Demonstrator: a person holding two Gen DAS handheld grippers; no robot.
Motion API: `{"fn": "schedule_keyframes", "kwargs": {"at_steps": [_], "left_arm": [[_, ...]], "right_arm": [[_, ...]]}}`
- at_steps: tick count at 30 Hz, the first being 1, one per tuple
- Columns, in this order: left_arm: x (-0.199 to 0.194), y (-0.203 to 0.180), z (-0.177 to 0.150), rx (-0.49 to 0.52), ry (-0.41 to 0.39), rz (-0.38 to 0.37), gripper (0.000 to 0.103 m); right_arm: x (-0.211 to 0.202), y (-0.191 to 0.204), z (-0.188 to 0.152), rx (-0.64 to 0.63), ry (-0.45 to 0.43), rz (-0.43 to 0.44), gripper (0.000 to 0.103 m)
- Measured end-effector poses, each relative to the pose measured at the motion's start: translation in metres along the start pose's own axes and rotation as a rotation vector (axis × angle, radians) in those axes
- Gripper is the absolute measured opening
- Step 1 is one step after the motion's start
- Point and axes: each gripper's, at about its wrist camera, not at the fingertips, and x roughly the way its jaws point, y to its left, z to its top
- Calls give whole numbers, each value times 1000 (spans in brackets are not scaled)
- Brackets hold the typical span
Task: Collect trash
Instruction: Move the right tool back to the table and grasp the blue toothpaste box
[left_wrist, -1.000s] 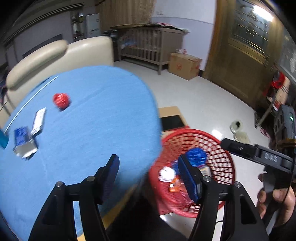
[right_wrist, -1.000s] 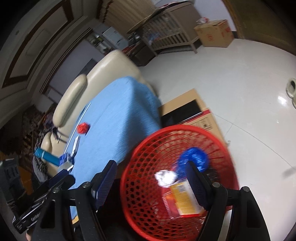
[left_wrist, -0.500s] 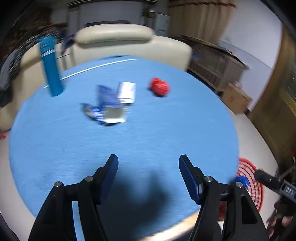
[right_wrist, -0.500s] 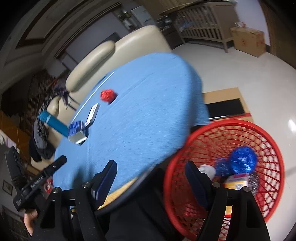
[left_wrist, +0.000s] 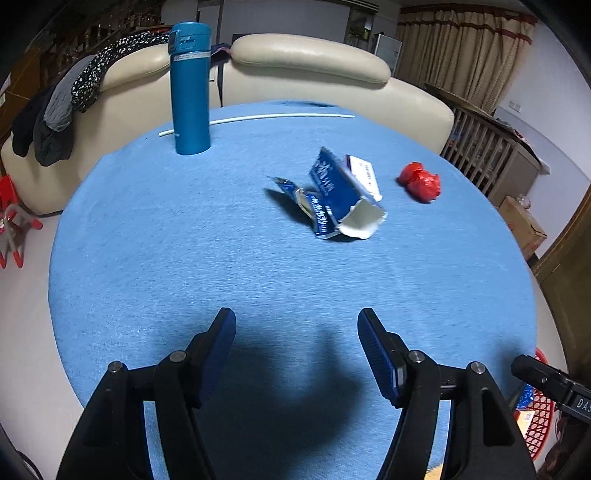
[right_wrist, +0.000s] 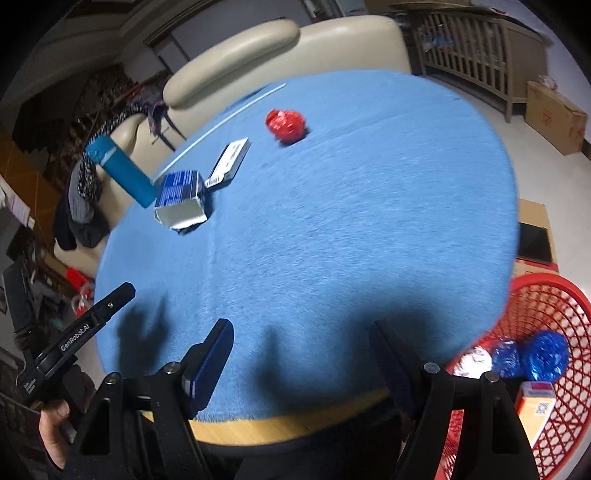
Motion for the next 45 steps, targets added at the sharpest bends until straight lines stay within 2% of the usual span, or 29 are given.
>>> {"fn": "schedule_keyframes", "kwargs": {"at_steps": [6,11,17,20,28,34,35,36,45], "left_arm": [[11,9,4,-13,18,-8,69],[19,28,7,-74,31,-10,69],[17,40,9,-99,21,-10,69],[16,46,9,-109,18,-6,69],[24,65,7,-146,41,11,69],[31,72,11,-157,48,26,69],[33,72,12,-152,49,31,69],[33,71,12,-150,49,33,69],[47,51,28,-113,63,16,69]], "right_arm": [[26,21,13,-28,39,-8,79],[38,39,31,-53,50,12,79],[57,76,77,-70,40,140,79],[79,97,104,-69,69,224,79],[134,130,144,-82,128,257,79],[175,144,144,-106,198,261,78],[177,146,141,-122,195,262,75],[176,147,139,-138,187,261,59],[141,118,118,-152,132,249,59]]}}
